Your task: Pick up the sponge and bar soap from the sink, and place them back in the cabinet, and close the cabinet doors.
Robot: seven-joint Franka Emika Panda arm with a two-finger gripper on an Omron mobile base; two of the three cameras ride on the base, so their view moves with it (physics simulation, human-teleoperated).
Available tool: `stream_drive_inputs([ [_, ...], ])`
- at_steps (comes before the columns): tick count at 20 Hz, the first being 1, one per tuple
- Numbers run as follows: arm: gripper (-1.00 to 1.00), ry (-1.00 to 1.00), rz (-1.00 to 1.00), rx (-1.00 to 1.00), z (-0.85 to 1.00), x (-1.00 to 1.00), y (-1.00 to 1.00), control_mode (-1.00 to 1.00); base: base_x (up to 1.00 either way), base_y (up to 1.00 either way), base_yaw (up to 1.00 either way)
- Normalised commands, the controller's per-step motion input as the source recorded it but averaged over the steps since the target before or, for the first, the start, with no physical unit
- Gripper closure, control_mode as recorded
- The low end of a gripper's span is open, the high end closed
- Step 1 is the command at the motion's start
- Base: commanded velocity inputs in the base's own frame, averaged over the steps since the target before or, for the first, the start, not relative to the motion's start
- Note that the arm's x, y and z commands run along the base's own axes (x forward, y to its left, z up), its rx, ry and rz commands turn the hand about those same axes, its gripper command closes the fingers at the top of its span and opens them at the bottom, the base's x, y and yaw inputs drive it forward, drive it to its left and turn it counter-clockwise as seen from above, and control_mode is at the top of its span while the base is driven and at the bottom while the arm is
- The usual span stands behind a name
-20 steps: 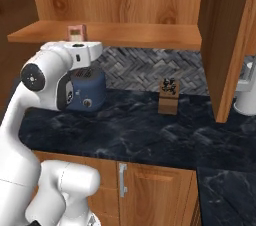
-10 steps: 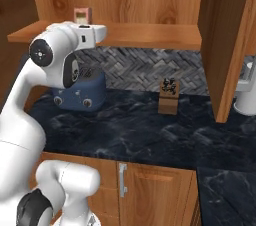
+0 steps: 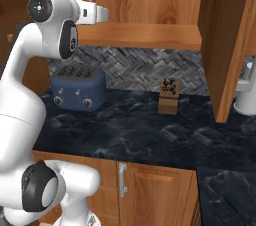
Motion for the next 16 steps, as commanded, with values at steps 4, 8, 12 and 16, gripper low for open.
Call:
stream_drive_inputs([
  [4, 1.00, 0.24, 0.00, 0.03, 0.16, 0.11, 0.00, -1.00, 0.00, 0.00, 0.00],
  [8, 1.00, 0.19, 0.00, 0.00, 0.00, 0.09, 0.00, -1.00, 0.00, 0.00, 0.00],
  [12, 1.00, 0.08, 0.00, 0.00, -0.18, 0.10, 0.00, -1.00, 0.00, 0.00, 0.00],
  [16, 1.00, 0.01, 0.00, 0.00, -0.45, 0.13, 0.00, -1.00, 0.00, 0.00, 0.00],
])
